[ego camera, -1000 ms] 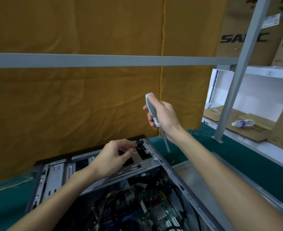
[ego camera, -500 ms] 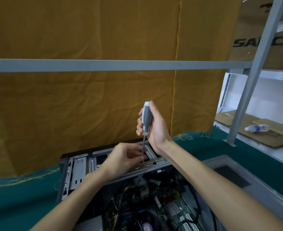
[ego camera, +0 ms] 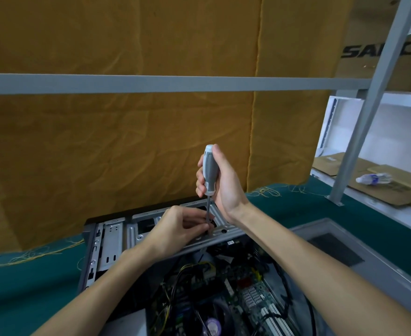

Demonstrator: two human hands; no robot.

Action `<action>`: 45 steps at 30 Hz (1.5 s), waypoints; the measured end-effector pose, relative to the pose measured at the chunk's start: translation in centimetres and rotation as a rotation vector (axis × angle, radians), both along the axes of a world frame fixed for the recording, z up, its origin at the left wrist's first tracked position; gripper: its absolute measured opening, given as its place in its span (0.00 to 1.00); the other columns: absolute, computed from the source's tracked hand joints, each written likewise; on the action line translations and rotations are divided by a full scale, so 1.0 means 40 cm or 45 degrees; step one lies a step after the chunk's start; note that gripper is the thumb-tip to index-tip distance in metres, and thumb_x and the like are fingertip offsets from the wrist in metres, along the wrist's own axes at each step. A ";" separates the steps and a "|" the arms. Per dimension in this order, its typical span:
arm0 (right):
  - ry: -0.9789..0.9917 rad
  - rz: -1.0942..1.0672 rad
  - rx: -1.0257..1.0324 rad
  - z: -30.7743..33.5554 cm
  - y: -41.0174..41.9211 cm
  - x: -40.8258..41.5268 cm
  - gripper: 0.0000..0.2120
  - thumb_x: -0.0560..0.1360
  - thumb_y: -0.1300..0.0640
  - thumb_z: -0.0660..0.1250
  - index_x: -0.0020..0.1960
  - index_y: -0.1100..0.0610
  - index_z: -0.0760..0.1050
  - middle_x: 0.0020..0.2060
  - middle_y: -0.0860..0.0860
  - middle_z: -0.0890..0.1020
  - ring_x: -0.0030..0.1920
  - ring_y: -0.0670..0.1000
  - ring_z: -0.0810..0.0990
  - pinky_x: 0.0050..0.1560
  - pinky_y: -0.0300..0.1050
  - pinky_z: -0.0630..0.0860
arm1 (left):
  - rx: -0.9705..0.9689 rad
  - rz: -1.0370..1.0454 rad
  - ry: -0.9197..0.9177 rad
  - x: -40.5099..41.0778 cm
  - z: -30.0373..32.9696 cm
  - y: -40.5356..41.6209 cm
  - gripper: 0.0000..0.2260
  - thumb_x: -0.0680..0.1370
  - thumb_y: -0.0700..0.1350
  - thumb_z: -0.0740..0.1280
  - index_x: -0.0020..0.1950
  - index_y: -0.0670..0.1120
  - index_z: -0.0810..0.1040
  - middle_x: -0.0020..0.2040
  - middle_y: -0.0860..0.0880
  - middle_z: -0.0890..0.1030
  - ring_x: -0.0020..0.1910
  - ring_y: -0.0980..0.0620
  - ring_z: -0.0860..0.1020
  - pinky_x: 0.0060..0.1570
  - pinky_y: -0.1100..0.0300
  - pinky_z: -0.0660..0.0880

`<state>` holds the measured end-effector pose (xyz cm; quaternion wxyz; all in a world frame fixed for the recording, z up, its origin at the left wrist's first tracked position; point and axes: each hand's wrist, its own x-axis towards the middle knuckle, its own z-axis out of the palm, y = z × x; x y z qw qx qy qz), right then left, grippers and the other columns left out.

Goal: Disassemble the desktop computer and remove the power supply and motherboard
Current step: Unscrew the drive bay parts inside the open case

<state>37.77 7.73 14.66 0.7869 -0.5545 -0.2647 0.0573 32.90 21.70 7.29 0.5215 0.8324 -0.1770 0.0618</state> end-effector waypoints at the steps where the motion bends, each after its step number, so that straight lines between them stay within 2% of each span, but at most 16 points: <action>1: 0.005 -0.007 0.001 0.001 0.001 -0.002 0.23 0.81 0.38 0.57 0.49 0.59 0.70 0.31 0.52 0.71 0.30 0.50 0.70 0.33 0.45 0.70 | 0.008 0.001 -0.003 0.001 0.000 0.000 0.10 0.80 0.39 0.70 0.57 0.51 0.85 0.49 0.54 0.87 0.50 0.55 0.86 0.49 0.66 0.80; 6: -0.090 -0.184 -0.032 0.003 -0.004 -0.003 0.16 0.78 0.45 0.68 0.50 0.58 0.71 0.36 0.55 0.79 0.35 0.52 0.80 0.46 0.53 0.80 | 0.126 0.007 -0.039 0.002 -0.006 0.001 0.09 0.81 0.39 0.68 0.57 0.49 0.85 0.49 0.56 0.87 0.52 0.58 0.85 0.52 0.65 0.79; 10: -0.118 -0.133 -0.039 0.010 0.003 -0.009 0.11 0.79 0.50 0.68 0.51 0.55 0.69 0.35 0.53 0.79 0.30 0.51 0.74 0.34 0.46 0.73 | 0.170 0.023 -0.065 0.003 -0.005 0.000 0.08 0.81 0.38 0.68 0.56 0.48 0.84 0.49 0.56 0.87 0.51 0.59 0.84 0.50 0.66 0.79; 14: -0.150 -0.151 -0.077 0.009 0.024 -0.010 0.08 0.82 0.53 0.67 0.50 0.55 0.69 0.32 0.52 0.76 0.29 0.49 0.71 0.33 0.44 0.70 | 0.198 0.037 -0.082 0.003 -0.006 0.002 0.08 0.81 0.38 0.67 0.54 0.48 0.85 0.47 0.56 0.87 0.49 0.58 0.85 0.49 0.64 0.80; 17: -0.170 -0.132 -0.073 0.008 0.027 -0.016 0.09 0.81 0.50 0.67 0.50 0.54 0.70 0.32 0.52 0.75 0.30 0.48 0.71 0.32 0.42 0.70 | 0.201 0.069 -0.106 -0.004 -0.003 -0.007 0.08 0.81 0.40 0.67 0.50 0.50 0.85 0.45 0.55 0.86 0.45 0.56 0.85 0.45 0.64 0.78; 19: -0.154 -0.176 -0.079 0.007 0.030 -0.022 0.09 0.81 0.49 0.67 0.49 0.54 0.71 0.33 0.51 0.74 0.30 0.48 0.70 0.33 0.42 0.70 | 0.208 0.107 -0.115 -0.007 -0.001 -0.012 0.06 0.82 0.44 0.68 0.51 0.52 0.84 0.44 0.55 0.86 0.42 0.54 0.84 0.42 0.58 0.79; 24: -0.159 -0.489 -0.150 -0.018 0.041 -0.043 0.10 0.82 0.44 0.64 0.49 0.50 0.72 0.36 0.47 0.72 0.36 0.47 0.71 0.43 0.48 0.73 | 0.175 0.152 -0.161 -0.015 0.002 -0.020 0.05 0.82 0.45 0.69 0.54 0.50 0.85 0.45 0.54 0.86 0.40 0.52 0.84 0.42 0.49 0.80; 27: -0.267 -0.477 -0.140 -0.025 0.044 -0.060 0.11 0.79 0.42 0.66 0.41 0.45 0.71 0.32 0.42 0.71 0.33 0.44 0.70 0.38 0.41 0.72 | 0.168 0.121 -0.181 -0.019 0.005 -0.019 0.05 0.81 0.44 0.69 0.52 0.50 0.85 0.45 0.56 0.86 0.43 0.52 0.85 0.45 0.49 0.80; 30: -0.239 -0.551 -0.112 -0.013 0.055 -0.055 0.17 0.76 0.45 0.72 0.36 0.47 0.67 0.27 0.42 0.68 0.29 0.45 0.67 0.32 0.40 0.68 | 0.152 0.083 -0.151 -0.019 0.005 -0.022 0.07 0.82 0.42 0.68 0.55 0.49 0.86 0.47 0.56 0.87 0.48 0.56 0.85 0.50 0.55 0.81; 32: -0.120 -0.451 -0.096 0.006 0.048 -0.033 0.20 0.76 0.47 0.73 0.34 0.52 0.67 0.25 0.48 0.67 0.26 0.48 0.64 0.28 0.44 0.65 | 0.135 0.095 -0.126 -0.018 0.005 -0.022 0.06 0.81 0.42 0.69 0.55 0.49 0.86 0.47 0.56 0.87 0.47 0.56 0.85 0.49 0.56 0.82; 34: -0.044 -0.020 -0.178 0.026 0.030 -0.005 0.21 0.78 0.49 0.71 0.32 0.54 0.67 0.22 0.49 0.65 0.22 0.49 0.61 0.25 0.42 0.61 | 0.102 0.144 -0.097 -0.015 0.007 -0.018 0.04 0.80 0.43 0.71 0.51 0.47 0.86 0.44 0.54 0.87 0.43 0.53 0.86 0.47 0.52 0.83; 36: -0.058 0.308 -0.301 0.033 0.015 0.011 0.20 0.79 0.49 0.70 0.33 0.55 0.67 0.22 0.50 0.66 0.22 0.50 0.62 0.27 0.43 0.63 | 0.047 0.184 -0.053 -0.014 0.008 -0.016 0.04 0.78 0.44 0.73 0.48 0.44 0.86 0.42 0.51 0.87 0.41 0.50 0.86 0.46 0.49 0.83; 38: -0.065 0.298 -0.267 0.025 0.013 0.014 0.18 0.79 0.48 0.71 0.38 0.56 0.70 0.27 0.52 0.72 0.27 0.51 0.68 0.33 0.45 0.71 | 0.039 0.209 -0.035 -0.011 0.010 -0.018 0.04 0.78 0.44 0.74 0.46 0.43 0.85 0.41 0.50 0.87 0.40 0.51 0.86 0.45 0.49 0.83; 41: 0.018 0.031 -0.155 0.016 -0.001 0.024 0.18 0.75 0.43 0.74 0.45 0.57 0.72 0.34 0.51 0.77 0.35 0.51 0.76 0.44 0.46 0.76 | 0.089 0.230 -0.052 -0.007 0.015 -0.026 0.04 0.77 0.45 0.75 0.45 0.45 0.85 0.40 0.52 0.87 0.38 0.54 0.85 0.43 0.52 0.83; 43: 0.021 -0.048 -0.177 0.010 -0.022 0.036 0.23 0.72 0.38 0.73 0.46 0.58 0.75 0.35 0.50 0.78 0.37 0.51 0.78 0.43 0.44 0.77 | 0.135 0.259 -0.076 -0.002 0.018 -0.028 0.05 0.76 0.47 0.76 0.43 0.46 0.85 0.38 0.53 0.86 0.37 0.55 0.84 0.42 0.54 0.83; 45: 0.014 0.038 -0.195 0.006 -0.036 0.037 0.25 0.72 0.33 0.70 0.47 0.57 0.81 0.37 0.50 0.78 0.38 0.50 0.78 0.43 0.44 0.78 | 0.160 0.284 -0.100 0.003 0.019 -0.027 0.05 0.76 0.48 0.76 0.43 0.48 0.84 0.38 0.53 0.86 0.37 0.55 0.84 0.41 0.55 0.82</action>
